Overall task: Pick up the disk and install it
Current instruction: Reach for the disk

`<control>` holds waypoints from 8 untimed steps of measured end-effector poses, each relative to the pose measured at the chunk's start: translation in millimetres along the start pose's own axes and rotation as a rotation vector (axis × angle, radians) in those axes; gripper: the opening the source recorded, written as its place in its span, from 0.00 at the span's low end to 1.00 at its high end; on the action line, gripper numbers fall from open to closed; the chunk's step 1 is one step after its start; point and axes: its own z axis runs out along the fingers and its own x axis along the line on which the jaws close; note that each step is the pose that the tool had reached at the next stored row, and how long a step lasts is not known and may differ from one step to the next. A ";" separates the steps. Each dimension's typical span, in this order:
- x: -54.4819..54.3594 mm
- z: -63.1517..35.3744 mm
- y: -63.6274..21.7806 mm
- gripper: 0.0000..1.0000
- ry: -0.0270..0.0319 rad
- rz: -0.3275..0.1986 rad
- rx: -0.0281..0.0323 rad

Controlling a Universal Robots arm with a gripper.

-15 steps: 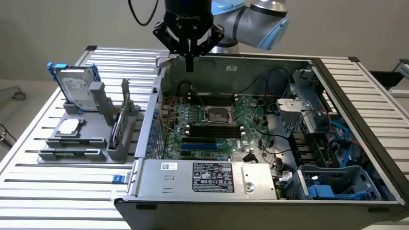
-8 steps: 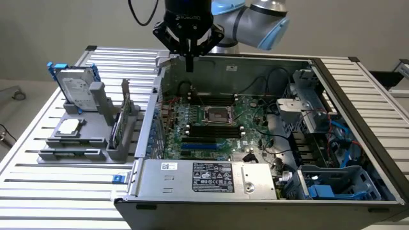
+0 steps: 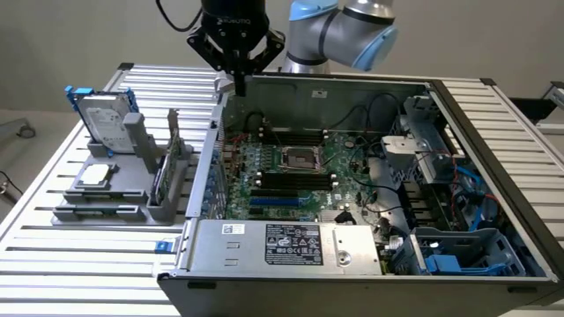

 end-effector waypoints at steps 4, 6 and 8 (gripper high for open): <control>13.7 0.0 1.6 0.11 0.0118 0.001 -0.0032; 20.3 -0.1 2.3 0.11 0.0180 0.001 -0.0048; 27.0 0.0 3.1 0.11 0.0243 0.001 -0.0065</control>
